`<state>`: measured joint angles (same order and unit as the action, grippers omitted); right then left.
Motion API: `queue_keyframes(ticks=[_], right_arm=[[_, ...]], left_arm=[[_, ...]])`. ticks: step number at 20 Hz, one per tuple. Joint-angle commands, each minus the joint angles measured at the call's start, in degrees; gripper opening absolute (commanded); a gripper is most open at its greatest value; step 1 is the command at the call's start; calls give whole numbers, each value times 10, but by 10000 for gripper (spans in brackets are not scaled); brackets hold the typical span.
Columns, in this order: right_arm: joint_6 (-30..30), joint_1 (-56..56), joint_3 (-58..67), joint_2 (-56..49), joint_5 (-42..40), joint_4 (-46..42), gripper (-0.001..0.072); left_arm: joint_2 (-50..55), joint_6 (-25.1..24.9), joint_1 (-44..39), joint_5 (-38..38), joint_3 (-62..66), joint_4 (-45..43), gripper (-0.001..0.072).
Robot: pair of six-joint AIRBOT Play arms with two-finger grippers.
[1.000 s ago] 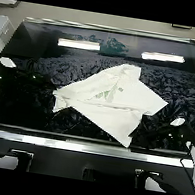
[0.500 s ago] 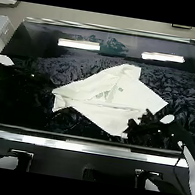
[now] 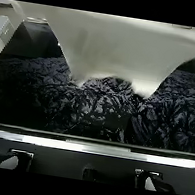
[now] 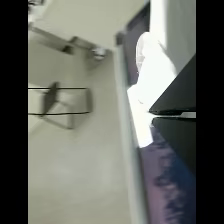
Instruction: Fold the clothes and pants, and hang the long-sleeved shirts on hangers.
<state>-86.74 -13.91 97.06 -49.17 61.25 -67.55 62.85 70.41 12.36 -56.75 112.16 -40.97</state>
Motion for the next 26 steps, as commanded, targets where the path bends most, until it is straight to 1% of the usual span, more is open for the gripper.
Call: queue_keyframes(ticks=[1, 2, 4, 5, 7, 9, 10, 11, 14, 15, 16, 17, 19, 20, 21, 23, 26], right_arm=[[-12, -15, 123, 91, -36, -67, 36], [-23, -15, 123, 112, -35, -68, 36], [-33, -15, 123, 134, -45, -73, 36], [-42, -15, 123, 136, -58, -73, 36], [-56, -15, 123, 129, -80, -73, 36], [-56, -15, 123, 108, -66, -73, 36], [-56, -15, 123, 91, -37, -73, 36], [-56, -15, 123, 67, 9, -73, 36], [-56, -15, 102, -33, 189, -54, 36], [-56, -15, 77, -71, 222, -42, 36], [-56, -15, 40, -112, 232, -27, 36], [-56, -15, -2, -154, 219, -12, 36], [-58, -15, -80, -233, 159, 23, 36], [-71, -15, -108, -272, 137, 43, 36], [-88, -15, -128, -310, 127, 63, 36], [-117, -15, -142, -384, 137, 102, 36], [-120, -15, -142, -436, 139, 152, 36]], left_arm=[[-126, 18, 10, 68, 41, 0, 22], [-158, 18, 10, 75, 21, -1, 22], [-207, 18, 10, 123, -11, -11, 22], [-219, 18, 10, 157, -17, -14, 22], [-221, 18, 10, 198, -17, -15, 22], [-206, 18, 10, 188, -20, -22, 22], [-195, 18, 10, 172, -30, -21, 22], [-184, 18, 10, 154, -46, -21, 22], [-132, 18, 7, 93, -137, -21, 22], [-110, 18, 0, 89, -179, -21, 23], [-85, 16, -10, 93, -225, -21, 23], [-54, 16, -25, 103, -273, -21, 22], [17, 16, -55, 135, -346, -21, 23], [55, 16, -68, 147, -365, -21, 23], [98, 16, -80, 148, -375, -21, 23], [173, 22, -97, 127, -376, -16, 23], [240, 76, -117, 96, -376, 1, 24]])
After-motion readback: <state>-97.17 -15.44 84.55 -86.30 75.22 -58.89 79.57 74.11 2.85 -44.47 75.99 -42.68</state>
